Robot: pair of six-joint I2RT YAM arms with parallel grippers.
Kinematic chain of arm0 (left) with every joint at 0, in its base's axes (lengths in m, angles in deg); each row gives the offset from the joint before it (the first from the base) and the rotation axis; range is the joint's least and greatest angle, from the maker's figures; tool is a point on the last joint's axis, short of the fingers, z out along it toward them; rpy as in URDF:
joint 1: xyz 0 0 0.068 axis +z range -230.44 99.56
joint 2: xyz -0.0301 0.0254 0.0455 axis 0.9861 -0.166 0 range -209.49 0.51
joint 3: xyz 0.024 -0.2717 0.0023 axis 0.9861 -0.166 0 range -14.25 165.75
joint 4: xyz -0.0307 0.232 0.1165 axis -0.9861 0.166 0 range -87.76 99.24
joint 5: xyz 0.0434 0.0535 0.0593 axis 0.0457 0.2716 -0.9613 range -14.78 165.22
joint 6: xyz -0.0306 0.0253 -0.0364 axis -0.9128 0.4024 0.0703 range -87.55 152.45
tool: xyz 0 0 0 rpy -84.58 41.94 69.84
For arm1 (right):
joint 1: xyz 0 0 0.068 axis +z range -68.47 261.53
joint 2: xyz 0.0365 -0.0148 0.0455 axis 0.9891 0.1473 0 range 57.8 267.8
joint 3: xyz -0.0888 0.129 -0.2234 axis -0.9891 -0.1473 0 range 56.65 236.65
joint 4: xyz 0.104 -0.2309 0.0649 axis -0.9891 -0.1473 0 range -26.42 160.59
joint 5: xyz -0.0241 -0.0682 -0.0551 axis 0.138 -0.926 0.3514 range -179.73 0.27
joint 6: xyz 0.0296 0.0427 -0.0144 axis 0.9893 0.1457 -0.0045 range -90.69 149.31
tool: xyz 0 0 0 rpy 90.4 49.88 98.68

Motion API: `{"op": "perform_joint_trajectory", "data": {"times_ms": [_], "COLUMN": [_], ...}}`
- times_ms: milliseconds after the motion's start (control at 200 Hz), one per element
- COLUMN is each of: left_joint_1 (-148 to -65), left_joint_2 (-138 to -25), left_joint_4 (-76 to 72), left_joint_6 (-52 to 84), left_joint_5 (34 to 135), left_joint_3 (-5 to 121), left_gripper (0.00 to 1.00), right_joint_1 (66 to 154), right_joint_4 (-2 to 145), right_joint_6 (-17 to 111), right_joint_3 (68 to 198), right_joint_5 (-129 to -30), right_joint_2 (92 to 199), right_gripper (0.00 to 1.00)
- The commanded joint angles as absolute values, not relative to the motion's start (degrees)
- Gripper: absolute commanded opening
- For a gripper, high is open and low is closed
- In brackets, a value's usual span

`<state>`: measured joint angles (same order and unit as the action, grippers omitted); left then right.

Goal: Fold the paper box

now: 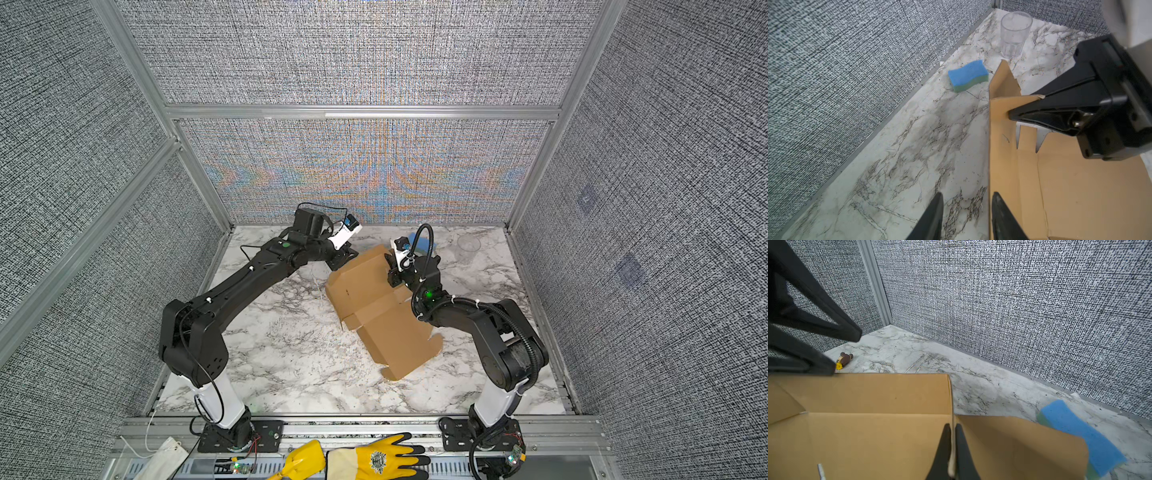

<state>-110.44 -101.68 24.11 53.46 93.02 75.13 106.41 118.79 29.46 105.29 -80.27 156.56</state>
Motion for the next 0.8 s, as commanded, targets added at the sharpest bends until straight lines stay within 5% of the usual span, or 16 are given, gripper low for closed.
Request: {"op": "perform_joint_trajectory", "data": {"times_ms": [0,145,450,795], "left_joint_1": [-112.2,-114.6,-116.8,-117.4], "left_joint_2": [-102.9,-105.3,-106.9,-104.8], "left_joint_4": [25.7,27.1,27.9,30.0], "left_joint_6": [54.7,54.6,53.6,52.8], "left_joint_5": [89.0,86.2,78.8,76.3], "left_joint_3": [75.8,78.2,80.1,77.8], "left_gripper": [0.41,0.39,0.18,0.17], "right_joint_1": [106.4,106.4,106.3,106.2], "right_joint_4": [121.1,121.1,120.4,119.9], "right_joint_6": [30.3,30.5,30.7,31.2], "right_joint_3": [105.2,105.1,104.7,104.9], "right_joint_5": [-80.0,-79.9,-80.9,-81.3], "right_joint_2": [156.3,156.1,155.5,155.9], "right_gripper": [0.00,0.00,0.00,0.00]}}
